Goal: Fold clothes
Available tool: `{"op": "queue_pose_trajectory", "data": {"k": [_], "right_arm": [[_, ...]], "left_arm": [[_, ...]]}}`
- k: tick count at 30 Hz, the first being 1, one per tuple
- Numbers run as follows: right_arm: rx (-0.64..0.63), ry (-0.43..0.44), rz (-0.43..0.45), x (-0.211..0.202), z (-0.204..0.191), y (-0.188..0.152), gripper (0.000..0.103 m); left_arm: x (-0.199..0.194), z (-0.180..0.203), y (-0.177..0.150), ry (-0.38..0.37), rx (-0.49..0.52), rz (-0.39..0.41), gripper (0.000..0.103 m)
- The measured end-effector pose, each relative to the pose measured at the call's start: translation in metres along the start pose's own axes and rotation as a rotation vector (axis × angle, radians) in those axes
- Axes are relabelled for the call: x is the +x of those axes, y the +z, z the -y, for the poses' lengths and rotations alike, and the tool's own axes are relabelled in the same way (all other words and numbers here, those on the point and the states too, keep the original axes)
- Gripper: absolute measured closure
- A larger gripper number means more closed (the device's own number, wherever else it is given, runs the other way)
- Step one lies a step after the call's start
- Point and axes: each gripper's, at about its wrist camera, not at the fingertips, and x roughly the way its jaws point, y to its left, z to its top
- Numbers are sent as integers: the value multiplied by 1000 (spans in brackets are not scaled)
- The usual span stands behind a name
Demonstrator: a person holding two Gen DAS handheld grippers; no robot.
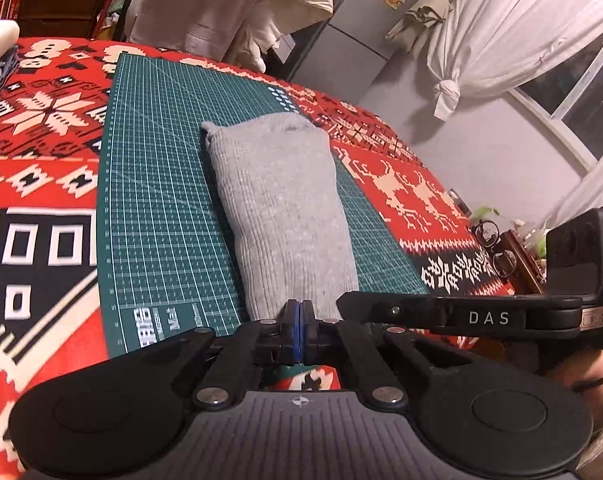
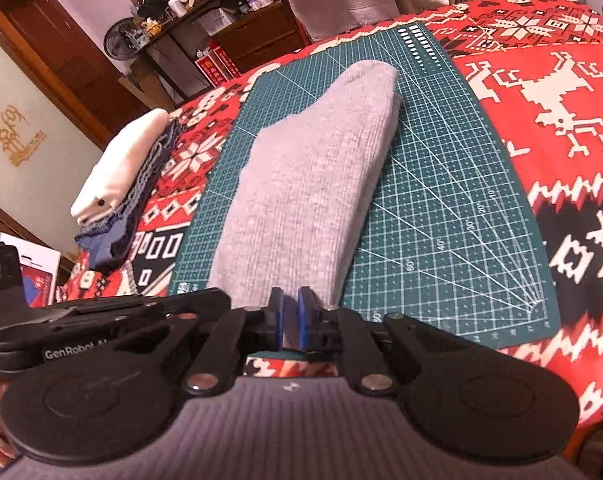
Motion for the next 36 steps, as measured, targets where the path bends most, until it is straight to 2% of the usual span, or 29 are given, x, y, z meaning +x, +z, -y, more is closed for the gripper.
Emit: {"op": "queue_pose_trajectory", "data": {"k": [5, 8, 11, 15, 19, 21, 27, 36], "right_arm": [[-36, -22, -4, -12, -8, -4, 94], [-81, -29, 32, -23, -18, 0, 94], [-133, -52, 58, -23, -29, 10, 94], [-160, -73, 53, -11, -35, 23, 94], [-157, -103, -3, 5, -30, 25, 94], [-153, -109, -23, 10, -24, 22, 97], [-155, -105, -30, 10, -18, 18, 98], [-147, -111, -19, -4, -25, 14, 94]], "left_arm": [[-13, 3, 1, -9, -29, 26, 103], [-22, 7, 12, -23, -61, 68, 103], [-16, 7, 27, -6, -78, 87, 103], [7, 3, 36, 33, -97, 55, 103], [20, -2, 31, 69, -107, 21, 102], [21, -3, 30, 71, -112, 16, 102], [22, 3, 32, 98, -81, 0, 102], [7, 16, 30, 135, -68, -12, 103]]}}
